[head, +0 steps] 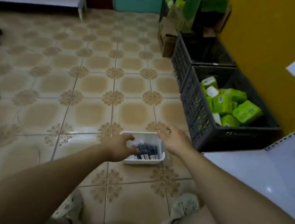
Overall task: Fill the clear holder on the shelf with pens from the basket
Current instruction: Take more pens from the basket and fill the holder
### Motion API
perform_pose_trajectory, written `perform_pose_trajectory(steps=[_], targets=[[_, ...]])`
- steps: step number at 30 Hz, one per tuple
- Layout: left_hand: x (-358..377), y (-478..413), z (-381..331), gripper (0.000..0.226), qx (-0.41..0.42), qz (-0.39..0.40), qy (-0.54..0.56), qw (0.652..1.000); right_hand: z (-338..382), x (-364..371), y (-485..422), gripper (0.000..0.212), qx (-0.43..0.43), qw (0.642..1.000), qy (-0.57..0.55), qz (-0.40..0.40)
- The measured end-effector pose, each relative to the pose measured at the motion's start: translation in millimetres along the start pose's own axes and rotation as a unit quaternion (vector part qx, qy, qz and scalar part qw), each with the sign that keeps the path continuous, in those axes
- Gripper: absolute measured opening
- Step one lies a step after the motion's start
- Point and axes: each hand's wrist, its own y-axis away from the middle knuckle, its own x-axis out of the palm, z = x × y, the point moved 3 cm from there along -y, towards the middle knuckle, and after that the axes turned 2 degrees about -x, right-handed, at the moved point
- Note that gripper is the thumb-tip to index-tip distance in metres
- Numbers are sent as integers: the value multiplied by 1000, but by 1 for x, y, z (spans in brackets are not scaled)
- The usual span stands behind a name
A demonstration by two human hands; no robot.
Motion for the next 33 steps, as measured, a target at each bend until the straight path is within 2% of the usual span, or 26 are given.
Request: perform_pose_trajectory(steps=[8,15,19,21,27,31,33], targets=[[37,-123,48,62,-30,54,21,998,-58,69,-112,64,62,996,18,63],[89,-215,81,61,-53,108,48,992,-89,142,-193,59,67,987,40,140],[114,-255,94,55,-74,120,72,987,-104,181,-226,51,74,982,44,168],[124,-272,101,54,-92,118,82,985,-111,197,-238,55,77,979,55,181],[152,-308,113,60,-144,115,175,967,-131,228,-260,64,74,979,94,166],[166,-316,117,68,-158,115,250,948,-137,238,-263,62,84,982,71,150],[171,-318,119,64,-163,105,292,937,-138,240,-263,60,89,984,72,135]])
